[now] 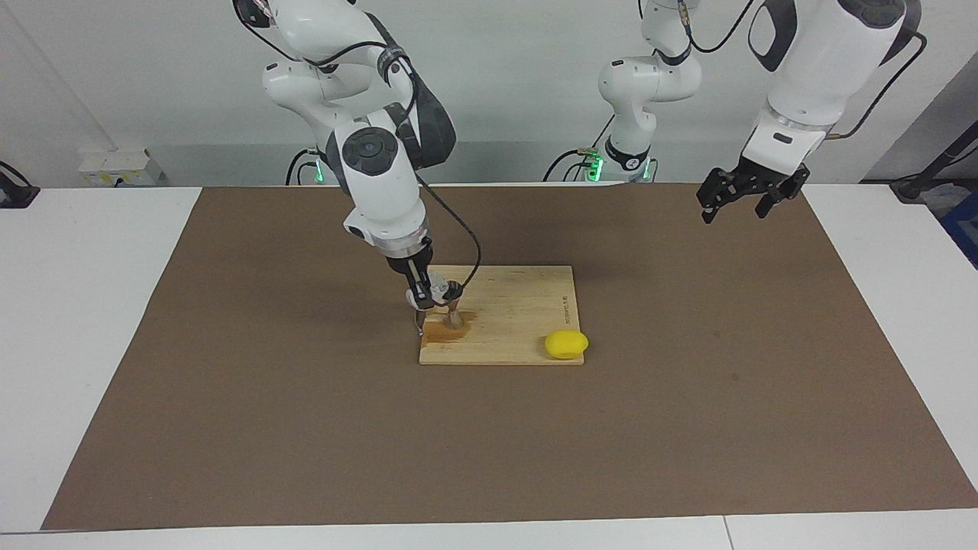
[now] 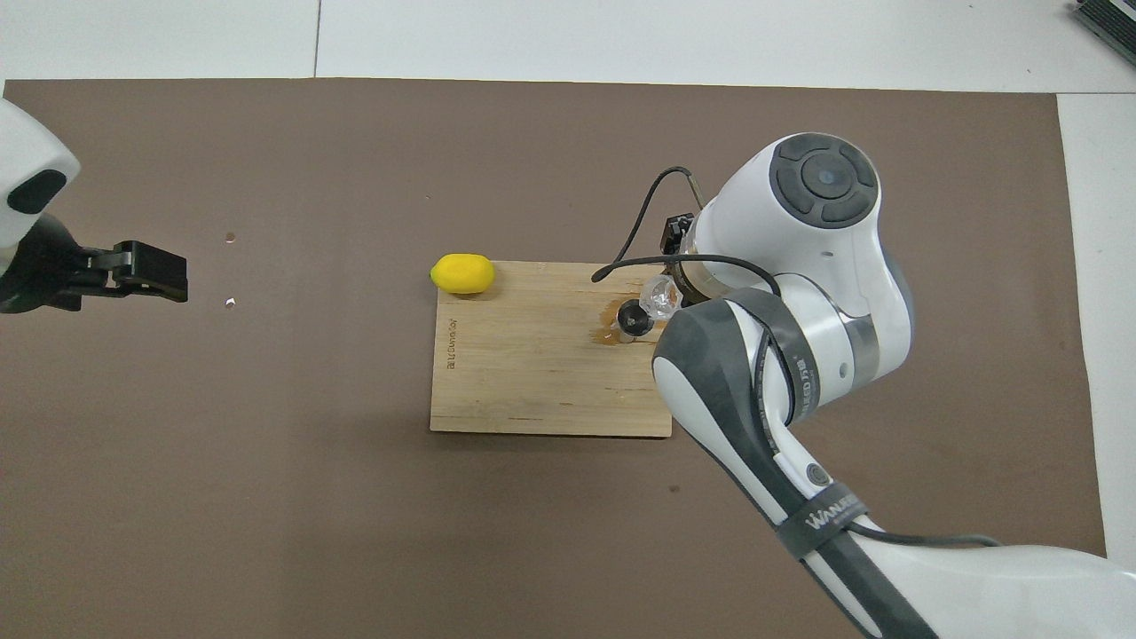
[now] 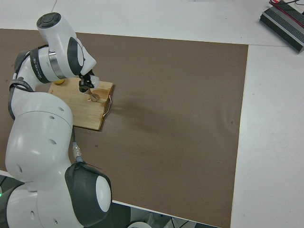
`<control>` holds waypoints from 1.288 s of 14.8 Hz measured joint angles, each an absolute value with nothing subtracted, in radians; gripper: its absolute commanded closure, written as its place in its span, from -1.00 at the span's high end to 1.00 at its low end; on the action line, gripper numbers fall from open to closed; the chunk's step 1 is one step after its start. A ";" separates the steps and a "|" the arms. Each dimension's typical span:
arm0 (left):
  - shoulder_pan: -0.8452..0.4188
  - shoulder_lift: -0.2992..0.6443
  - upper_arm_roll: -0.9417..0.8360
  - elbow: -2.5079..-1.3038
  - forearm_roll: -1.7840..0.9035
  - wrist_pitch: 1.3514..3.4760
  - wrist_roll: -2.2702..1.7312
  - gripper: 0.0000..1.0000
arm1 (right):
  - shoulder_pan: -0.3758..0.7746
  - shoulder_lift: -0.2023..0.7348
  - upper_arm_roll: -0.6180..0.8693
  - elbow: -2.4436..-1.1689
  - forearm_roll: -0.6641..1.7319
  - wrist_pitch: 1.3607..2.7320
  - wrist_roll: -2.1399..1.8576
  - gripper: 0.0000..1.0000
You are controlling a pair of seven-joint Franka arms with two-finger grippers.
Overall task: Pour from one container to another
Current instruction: 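Tilt the glass cup over the metal cup with the right gripper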
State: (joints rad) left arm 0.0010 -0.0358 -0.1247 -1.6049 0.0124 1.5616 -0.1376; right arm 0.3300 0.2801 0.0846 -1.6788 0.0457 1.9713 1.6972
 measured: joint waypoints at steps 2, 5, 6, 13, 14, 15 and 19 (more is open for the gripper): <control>0.001 -0.036 -0.117 -1.573 0.012 1.521 -0.087 1.00 | 0.339 0.280 0.085 -1.677 0.007 1.968 1.698 -1.00; 0.001 -0.036 -0.106 -1.576 0.009 1.519 -0.058 1.00 | 0.349 0.280 0.085 -1.676 -0.058 1.968 1.699 -1.00; 0.000 -0.036 -0.107 -1.579 0.008 1.518 -0.057 1.00 | 0.357 0.280 0.085 -1.676 -0.079 1.967 1.701 -1.00; -0.007 -0.038 -0.105 -1.592 0.008 1.518 -0.057 1.00 | 0.405 0.281 0.084 -1.677 -0.193 1.958 1.732 -1.00; -0.005 -0.039 -0.104 -1.596 0.008 1.518 -0.057 1.00 | 0.411 0.282 0.084 -1.677 -0.216 1.955 1.734 -1.00; -0.002 -0.041 -0.103 -1.601 0.008 1.519 -0.057 1.00 | 0.418 0.282 0.085 -1.677 -0.231 1.953 1.742 -1.00; 0.006 -0.050 -0.104 -1.617 0.008 1.530 -0.056 1.00 | 0.430 0.282 0.085 -1.677 -0.267 1.953 1.775 -1.00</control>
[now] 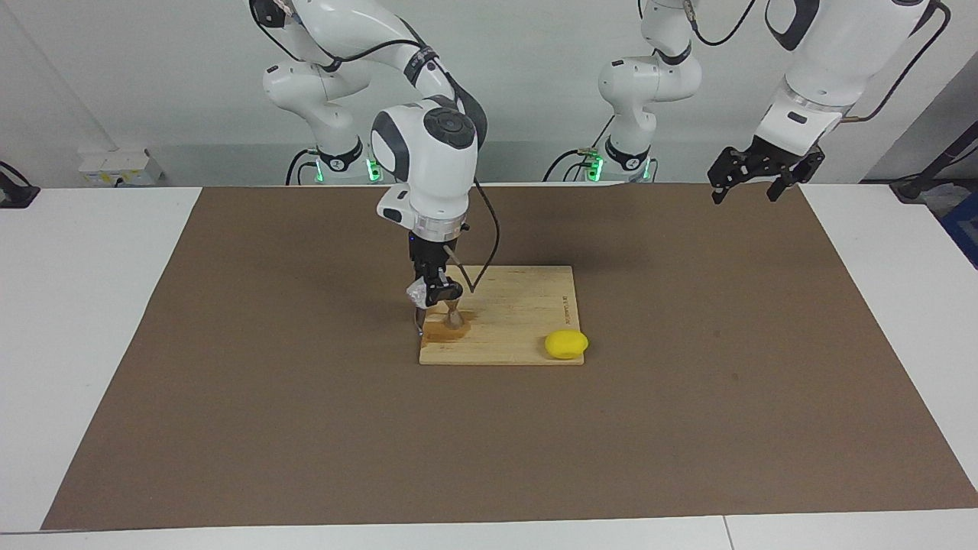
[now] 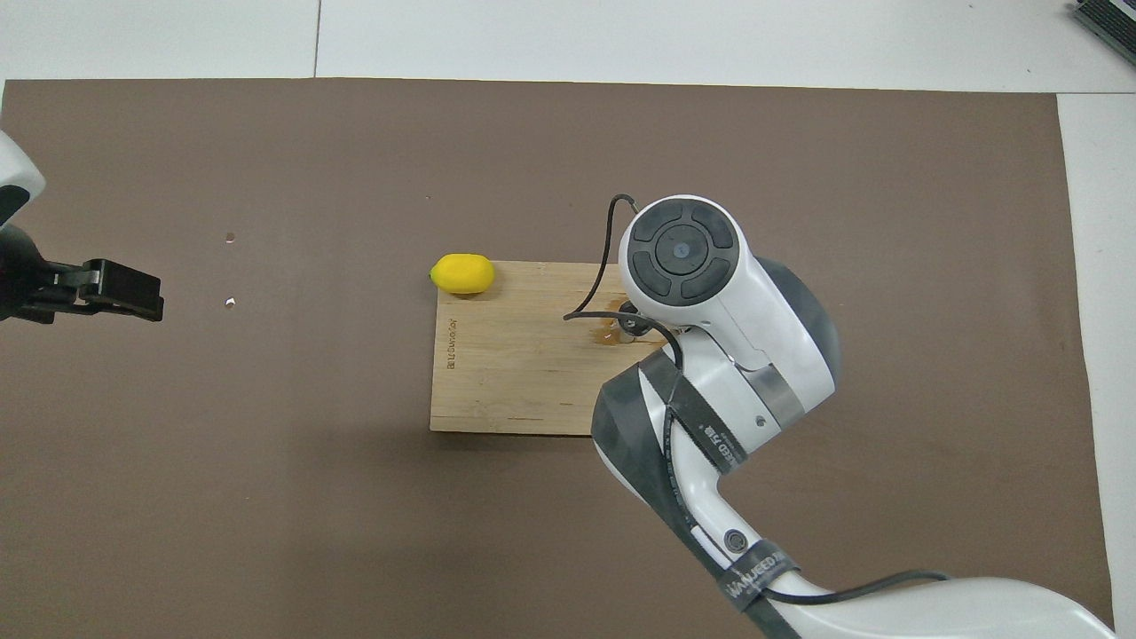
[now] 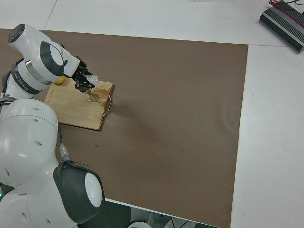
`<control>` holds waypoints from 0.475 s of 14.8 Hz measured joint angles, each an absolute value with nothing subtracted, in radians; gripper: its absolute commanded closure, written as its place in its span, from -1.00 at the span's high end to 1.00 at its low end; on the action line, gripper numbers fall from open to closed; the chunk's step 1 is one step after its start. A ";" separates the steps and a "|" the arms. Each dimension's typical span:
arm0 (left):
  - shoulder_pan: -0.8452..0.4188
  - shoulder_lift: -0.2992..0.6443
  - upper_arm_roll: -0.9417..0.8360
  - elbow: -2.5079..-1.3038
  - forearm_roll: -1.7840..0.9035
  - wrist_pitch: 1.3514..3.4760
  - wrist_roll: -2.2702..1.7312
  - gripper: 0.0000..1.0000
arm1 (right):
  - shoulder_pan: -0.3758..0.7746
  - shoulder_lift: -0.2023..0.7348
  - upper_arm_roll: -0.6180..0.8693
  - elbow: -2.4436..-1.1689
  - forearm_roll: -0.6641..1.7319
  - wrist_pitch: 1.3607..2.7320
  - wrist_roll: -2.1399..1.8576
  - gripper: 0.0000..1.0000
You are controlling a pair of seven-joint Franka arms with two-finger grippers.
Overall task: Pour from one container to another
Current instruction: 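Tilt the glass cup over the metal cup with the right gripper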
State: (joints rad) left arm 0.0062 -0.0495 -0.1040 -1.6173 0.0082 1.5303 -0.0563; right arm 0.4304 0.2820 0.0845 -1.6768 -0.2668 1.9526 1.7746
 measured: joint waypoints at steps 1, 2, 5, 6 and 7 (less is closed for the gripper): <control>0.006 -0.051 -0.106 -1.619 0.008 1.532 -0.056 1.00 | 0.431 0.282 0.085 -1.677 -0.277 1.952 1.775 -1.00; 0.005 -0.051 -0.108 -1.619 0.008 1.533 -0.056 1.00 | 0.431 0.282 0.085 -1.678 -0.291 1.951 1.776 -1.00; 0.005 -0.052 -0.110 -1.621 0.008 1.533 -0.056 1.00 | 0.441 0.282 0.085 -1.681 -0.306 1.950 1.776 -1.00; 0.005 -0.052 -0.108 -1.621 0.008 1.533 -0.056 1.00 | 0.445 0.282 0.085 -1.682 -0.312 1.948 1.776 -1.00; 0.006 -0.052 -0.105 -1.622 0.008 1.533 -0.056 1.00 | 0.449 0.282 0.085 -1.682 -0.324 1.946 1.776 -1.00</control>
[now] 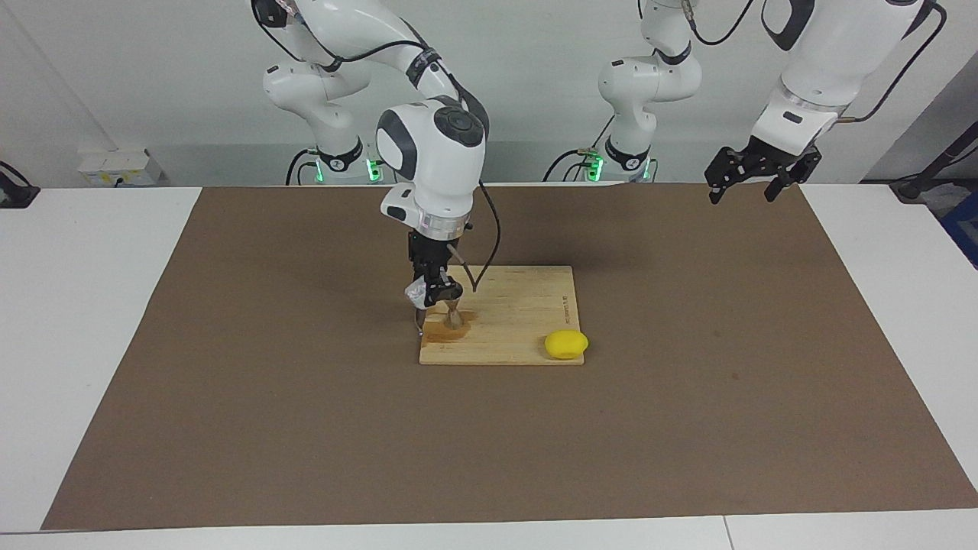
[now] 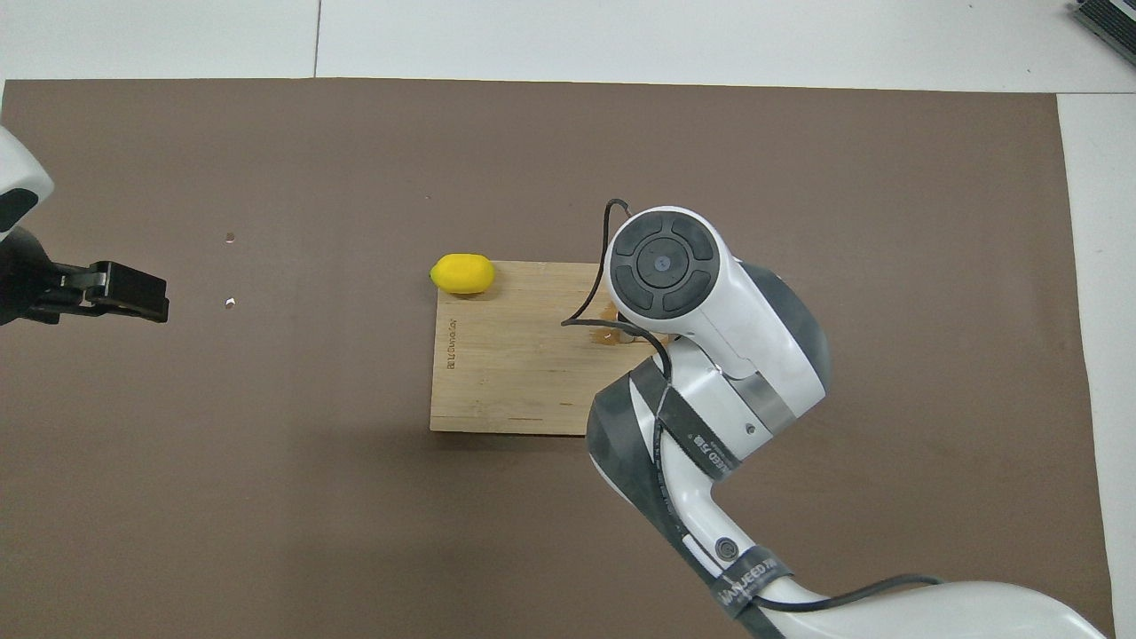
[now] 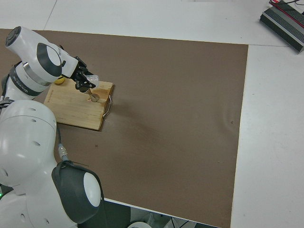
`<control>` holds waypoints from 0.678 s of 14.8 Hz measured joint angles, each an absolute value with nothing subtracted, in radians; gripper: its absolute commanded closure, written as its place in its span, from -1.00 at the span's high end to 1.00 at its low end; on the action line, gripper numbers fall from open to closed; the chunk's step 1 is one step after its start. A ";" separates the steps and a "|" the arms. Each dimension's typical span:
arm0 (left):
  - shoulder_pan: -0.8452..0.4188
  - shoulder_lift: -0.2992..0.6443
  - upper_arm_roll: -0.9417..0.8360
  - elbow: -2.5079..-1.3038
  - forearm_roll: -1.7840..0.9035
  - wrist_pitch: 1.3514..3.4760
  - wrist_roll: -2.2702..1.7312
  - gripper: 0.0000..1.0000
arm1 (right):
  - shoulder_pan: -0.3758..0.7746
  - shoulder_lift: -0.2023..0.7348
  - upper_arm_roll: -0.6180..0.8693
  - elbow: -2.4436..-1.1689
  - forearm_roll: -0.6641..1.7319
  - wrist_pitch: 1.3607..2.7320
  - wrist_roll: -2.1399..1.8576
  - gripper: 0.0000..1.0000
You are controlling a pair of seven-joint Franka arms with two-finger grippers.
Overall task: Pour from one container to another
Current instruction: 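Tilt the glass cup over the metal cup with the right gripper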
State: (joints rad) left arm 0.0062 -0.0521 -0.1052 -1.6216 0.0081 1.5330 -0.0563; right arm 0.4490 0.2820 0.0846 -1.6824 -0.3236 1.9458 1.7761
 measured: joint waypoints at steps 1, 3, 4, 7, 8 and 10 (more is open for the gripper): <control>0.007 -0.052 -0.103 -1.622 0.008 1.533 -0.056 1.00 | 0.453 0.282 0.085 -1.684 -0.334 1.945 1.776 -1.00; 0.007 -0.052 -0.101 -1.623 0.008 1.533 -0.056 1.00 | 0.456 0.282 0.085 -1.685 -0.339 1.944 1.777 -1.00; 0.007 -0.052 -0.101 -1.623 0.008 1.533 -0.056 1.00 | 0.455 0.282 0.085 -1.686 -0.339 1.944 1.777 -1.00; 0.007 -0.053 -0.102 -1.624 0.008 1.533 -0.056 1.00 | 0.455 0.282 0.085 -1.686 -0.339 1.944 1.777 -1.00; 0.007 -0.053 -0.102 -1.624 0.008 1.533 -0.056 1.00 | 0.455 0.282 0.085 -1.686 -0.339 1.944 1.777 -1.00; 0.007 -0.053 -0.102 -1.624 0.008 1.533 -0.056 1.00 | 0.455 0.282 0.085 -1.686 -0.339 1.944 1.777 -1.00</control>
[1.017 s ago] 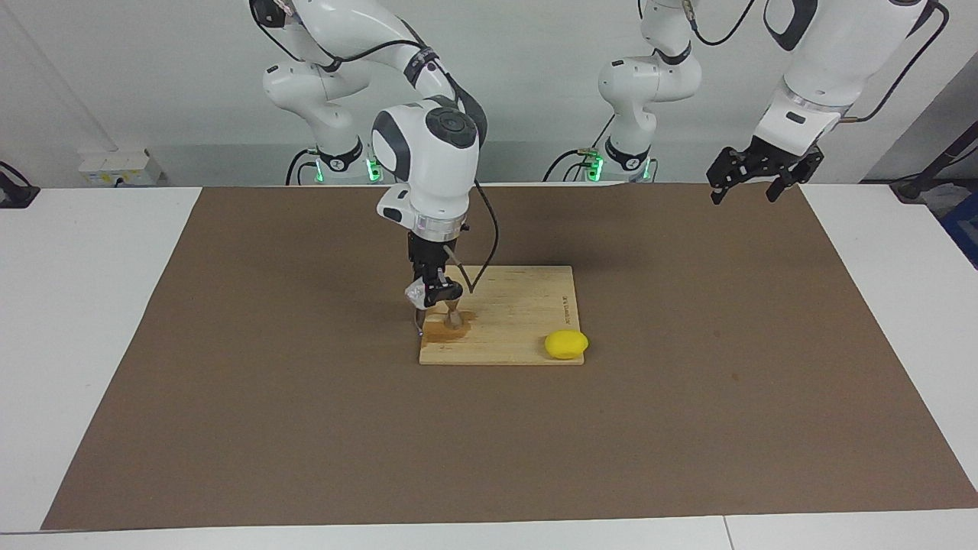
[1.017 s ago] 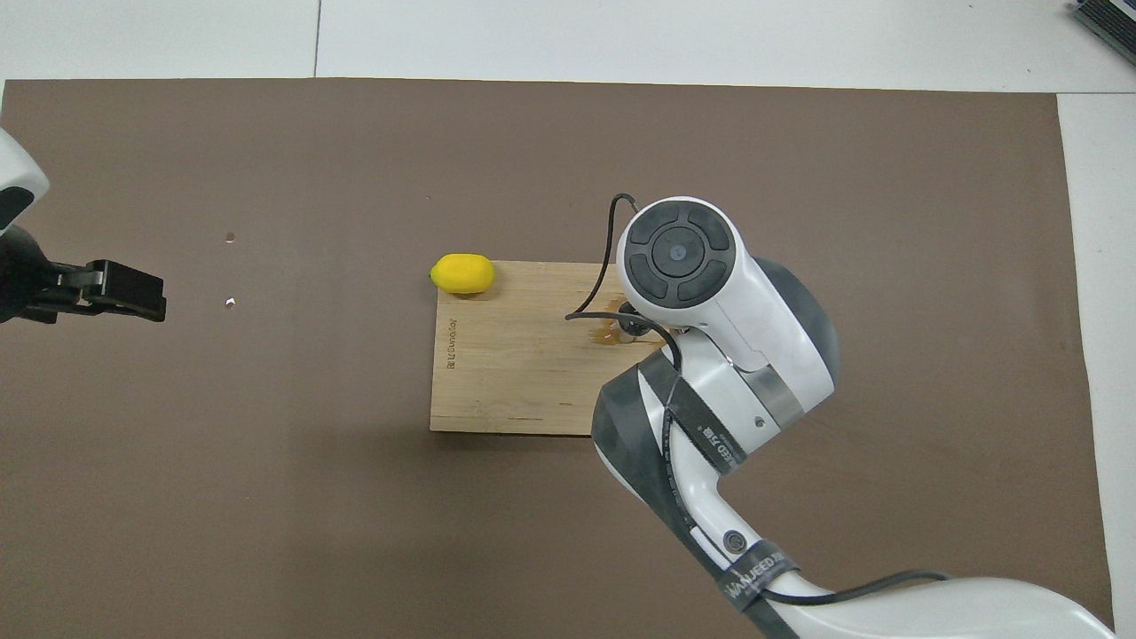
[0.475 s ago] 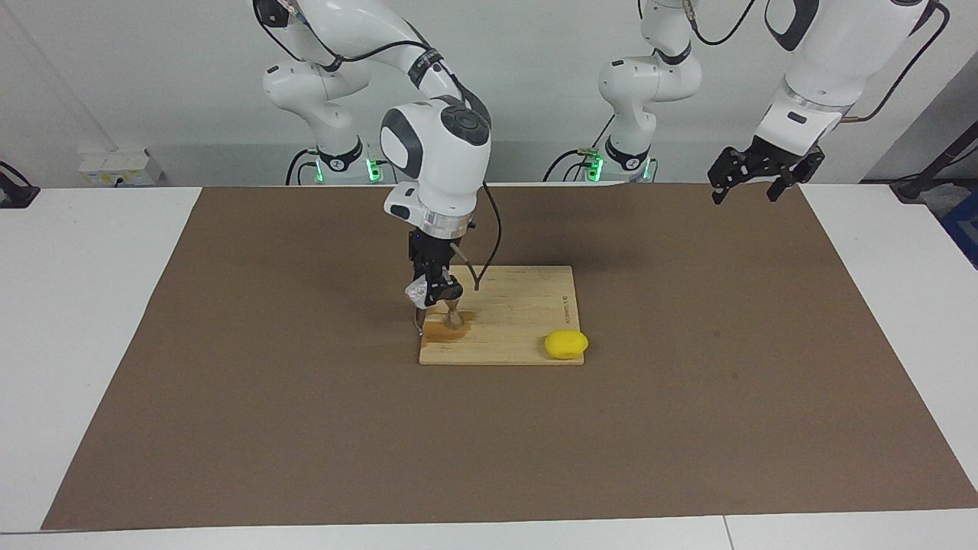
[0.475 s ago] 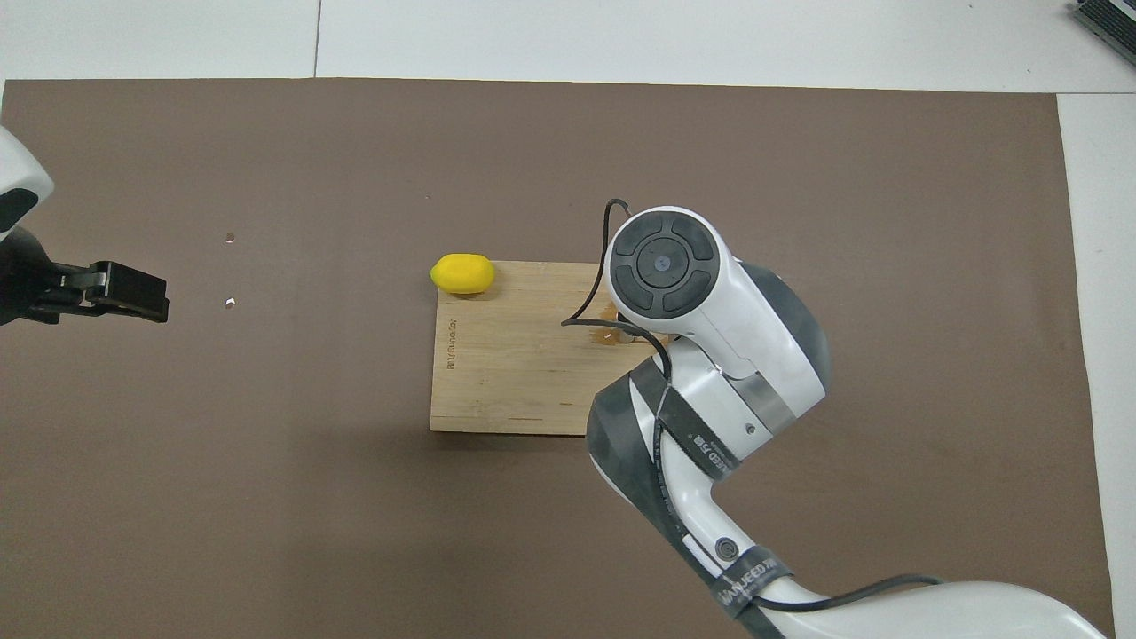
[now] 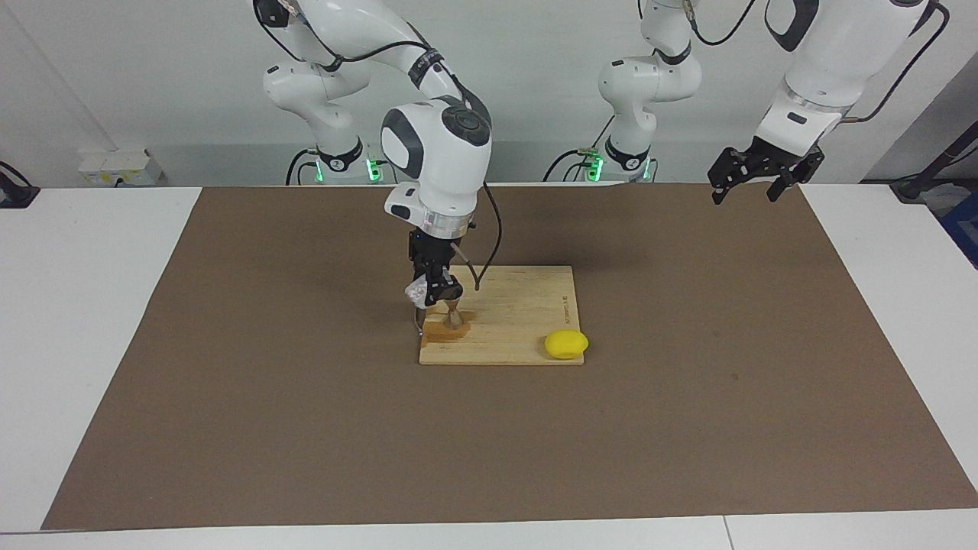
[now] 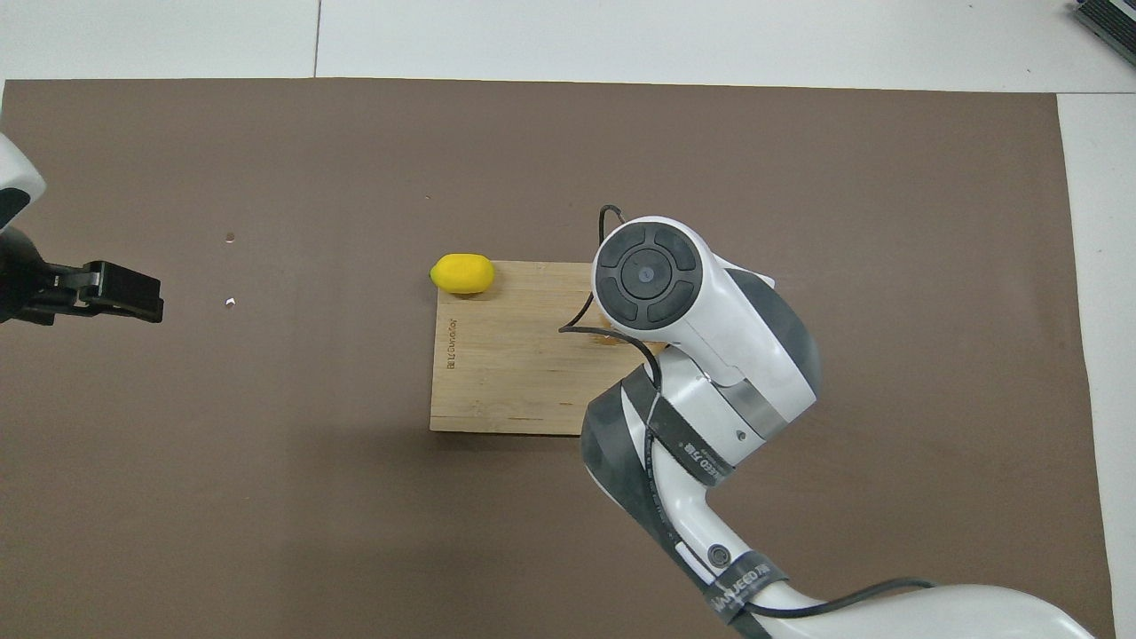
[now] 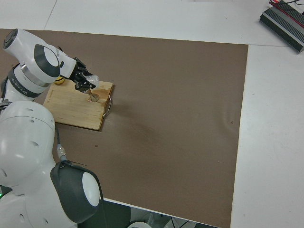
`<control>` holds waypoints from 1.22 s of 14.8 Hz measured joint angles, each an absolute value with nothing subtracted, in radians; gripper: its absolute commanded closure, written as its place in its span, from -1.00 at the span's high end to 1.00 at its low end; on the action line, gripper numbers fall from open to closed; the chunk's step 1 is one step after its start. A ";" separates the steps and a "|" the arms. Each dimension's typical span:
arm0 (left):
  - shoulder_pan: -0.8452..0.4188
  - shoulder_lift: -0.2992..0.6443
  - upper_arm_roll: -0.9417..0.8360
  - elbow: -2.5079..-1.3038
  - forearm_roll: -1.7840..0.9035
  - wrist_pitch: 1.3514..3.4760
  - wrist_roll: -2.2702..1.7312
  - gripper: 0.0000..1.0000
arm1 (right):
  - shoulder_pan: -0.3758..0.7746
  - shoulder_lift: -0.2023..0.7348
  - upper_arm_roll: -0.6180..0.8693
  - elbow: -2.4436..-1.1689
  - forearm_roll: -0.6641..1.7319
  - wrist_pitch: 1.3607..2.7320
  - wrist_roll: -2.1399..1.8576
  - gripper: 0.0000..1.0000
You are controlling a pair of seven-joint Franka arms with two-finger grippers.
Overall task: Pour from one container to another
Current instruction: 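Tilt the glass cup over the metal cup with the right gripper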
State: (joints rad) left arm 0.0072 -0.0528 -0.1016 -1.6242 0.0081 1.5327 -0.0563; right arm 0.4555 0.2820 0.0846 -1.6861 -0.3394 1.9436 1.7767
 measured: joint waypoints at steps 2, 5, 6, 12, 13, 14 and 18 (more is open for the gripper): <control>0.007 -0.053 -0.102 -1.624 0.008 1.533 -0.056 1.00 | 0.455 0.282 0.085 -1.686 -0.339 1.944 1.777 -1.00; 0.007 -0.053 -0.102 -1.625 0.008 1.533 -0.056 1.00 | 0.455 0.282 0.084 -1.686 -0.339 1.944 1.777 -1.00; 0.007 -0.054 -0.102 -1.625 0.008 1.533 -0.056 1.00 | 0.455 0.282 0.084 -1.686 -0.339 1.944 1.777 -1.00; 0.007 -0.054 -0.102 -1.626 0.008 1.533 -0.056 1.00 | 0.448 0.282 0.081 -1.684 -0.283 1.944 1.778 -1.00; 0.007 -0.054 -0.102 -1.626 0.008 1.533 -0.056 1.00 | 0.444 0.282 0.081 -1.681 -0.269 1.944 1.779 -1.00; 0.007 -0.054 -0.102 -1.626 0.008 1.533 -0.056 1.00 | 0.438 0.282 0.081 -1.679 -0.252 1.944 1.779 -1.00; 0.007 -0.054 -0.102 -1.626 0.008 1.533 -0.056 1.00 | 0.425 0.282 0.081 -1.675 -0.213 1.944 1.779 -1.00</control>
State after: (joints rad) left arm 0.0072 -0.0542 -0.1016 -1.6260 0.0081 1.5327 -0.0563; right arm 0.4253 0.2820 0.0806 -1.6754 -0.2132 1.9439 1.7785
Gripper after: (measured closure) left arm 0.000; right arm 0.498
